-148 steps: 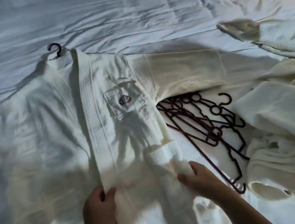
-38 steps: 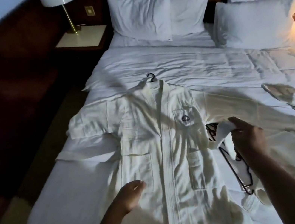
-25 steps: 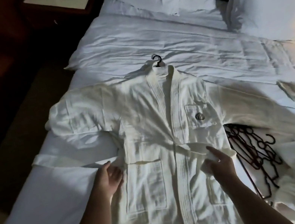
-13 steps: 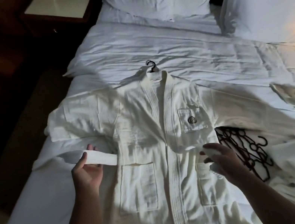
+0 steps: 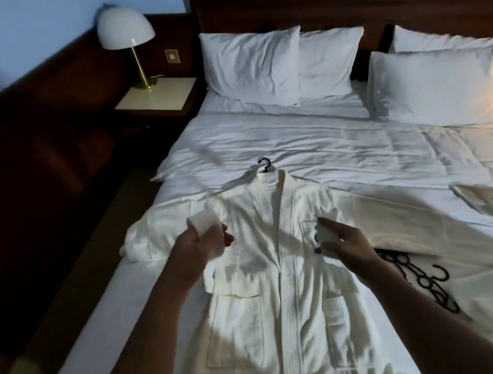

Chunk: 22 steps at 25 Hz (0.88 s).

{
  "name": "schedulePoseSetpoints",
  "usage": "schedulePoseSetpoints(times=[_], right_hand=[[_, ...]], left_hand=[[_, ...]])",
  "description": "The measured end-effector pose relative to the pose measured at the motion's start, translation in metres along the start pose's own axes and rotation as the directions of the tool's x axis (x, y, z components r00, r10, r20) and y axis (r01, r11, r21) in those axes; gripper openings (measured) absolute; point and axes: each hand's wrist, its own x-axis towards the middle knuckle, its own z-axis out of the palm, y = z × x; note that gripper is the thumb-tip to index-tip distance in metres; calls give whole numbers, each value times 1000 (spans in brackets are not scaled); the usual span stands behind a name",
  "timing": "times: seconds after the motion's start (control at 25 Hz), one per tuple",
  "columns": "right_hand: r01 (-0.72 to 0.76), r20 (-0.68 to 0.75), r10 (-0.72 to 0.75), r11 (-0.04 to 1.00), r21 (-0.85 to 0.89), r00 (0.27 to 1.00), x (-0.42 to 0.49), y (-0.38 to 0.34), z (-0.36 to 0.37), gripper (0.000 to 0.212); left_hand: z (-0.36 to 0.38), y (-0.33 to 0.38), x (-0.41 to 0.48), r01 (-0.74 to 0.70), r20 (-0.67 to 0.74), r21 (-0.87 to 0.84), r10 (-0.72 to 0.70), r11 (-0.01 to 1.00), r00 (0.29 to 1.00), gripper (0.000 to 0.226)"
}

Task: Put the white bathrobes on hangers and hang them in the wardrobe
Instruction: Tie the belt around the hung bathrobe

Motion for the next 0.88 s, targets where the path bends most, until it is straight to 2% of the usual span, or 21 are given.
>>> schedulePoseSetpoints(times=[0.12,0.2,0.24,0.32,0.4,0.48,0.52,0.6,0.64,0.72,0.8,0.84,0.88], right_hand=[[37,98,-23,989,-145,995,-12,-14,3,81],[132,266,-63,958,-253,962,-26,-12,12,89],[169,335,-67,944,-283,940,-31,-10,19,85],[178,403,-65,951,-251,913,-48,-5,36,55],[144,342,-115,988,-62,933,-62,-1,53,28],[92,204,-104,993,69,973,-69,5,65,16],[60,153,-76,992,107,985,-72,7,69,16],[-3,75,-7,990,140,997,-74,2,71,6],[-4,68,-7,987,158,998,-74,-2,69,19],[25,73,-45,967,253,996,-69,-6,60,55],[28,29,-44,904,426,999,-66,-4,55,60],[13,14,-22,879,476,1000,-64,-2,56,59],[6,-13,1,870,494,1000,-61,-2,58,46]], left_hand=[[61,1,-18,-29,107,187,9,982,994,24],[91,0,-25,-73,184,310,16,948,983,21],[104,1,-29,-106,212,391,22,914,977,20],[121,2,-34,-179,245,522,55,834,968,26],[130,-3,-34,-345,331,565,177,750,927,37],[131,-9,-31,-458,433,600,215,656,875,50],[128,-11,-30,-463,457,591,198,660,867,55],[113,-13,-29,-450,458,492,218,745,862,44],[103,-16,-30,-414,408,456,228,788,884,35],[79,-33,-29,-276,291,515,137,811,947,36],[58,-60,-31,-192,282,608,17,770,959,49],[53,-74,-32,-205,318,640,-13,740,948,57],[53,-84,-33,-228,359,647,-27,727,933,63]])
